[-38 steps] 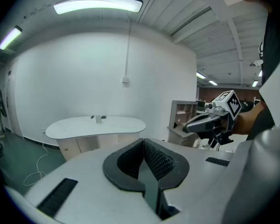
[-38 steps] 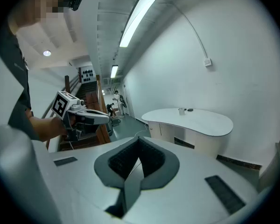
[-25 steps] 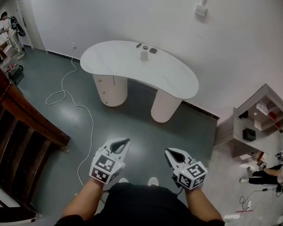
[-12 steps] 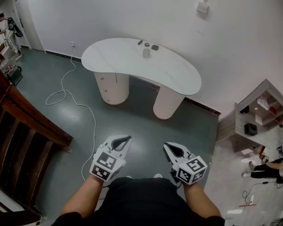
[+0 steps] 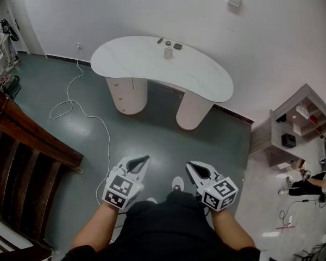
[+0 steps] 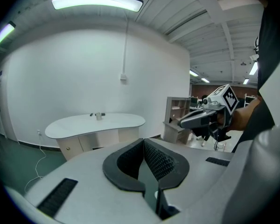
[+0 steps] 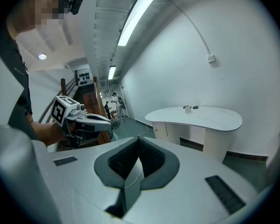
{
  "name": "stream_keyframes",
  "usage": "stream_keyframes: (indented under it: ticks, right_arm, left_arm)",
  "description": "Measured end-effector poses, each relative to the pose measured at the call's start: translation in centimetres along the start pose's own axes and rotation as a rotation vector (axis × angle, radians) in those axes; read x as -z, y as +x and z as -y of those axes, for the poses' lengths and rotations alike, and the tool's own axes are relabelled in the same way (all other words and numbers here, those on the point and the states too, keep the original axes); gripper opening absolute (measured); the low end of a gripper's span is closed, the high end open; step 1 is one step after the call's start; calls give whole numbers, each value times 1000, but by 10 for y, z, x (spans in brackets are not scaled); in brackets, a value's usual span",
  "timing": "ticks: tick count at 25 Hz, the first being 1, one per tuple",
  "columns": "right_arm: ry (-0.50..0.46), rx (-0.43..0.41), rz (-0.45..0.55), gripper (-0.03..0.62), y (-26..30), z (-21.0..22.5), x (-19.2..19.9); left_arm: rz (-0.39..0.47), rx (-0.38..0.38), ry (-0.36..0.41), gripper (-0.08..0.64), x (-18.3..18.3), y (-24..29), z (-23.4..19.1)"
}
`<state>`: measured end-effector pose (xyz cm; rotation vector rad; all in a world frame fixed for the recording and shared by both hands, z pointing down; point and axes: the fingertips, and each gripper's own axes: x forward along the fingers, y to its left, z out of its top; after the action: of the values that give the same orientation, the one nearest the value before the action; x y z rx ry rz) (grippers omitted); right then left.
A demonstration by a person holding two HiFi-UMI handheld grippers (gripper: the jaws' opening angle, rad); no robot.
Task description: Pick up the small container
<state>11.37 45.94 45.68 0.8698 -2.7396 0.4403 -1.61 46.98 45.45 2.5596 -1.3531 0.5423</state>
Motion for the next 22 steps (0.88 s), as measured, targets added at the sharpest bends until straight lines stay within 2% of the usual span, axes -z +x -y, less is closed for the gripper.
stream_keyframes:
  ticks: [12,22]
  right_arm:
    - [17,-21,-9,-6,51,39,-10]
    - [-2,-57,-1,-6,113,102,-58]
  left_arm:
    - [-35,-23,-13,17,3,28,-41]
    - [-31,-62,-28,17,-32,83,-103]
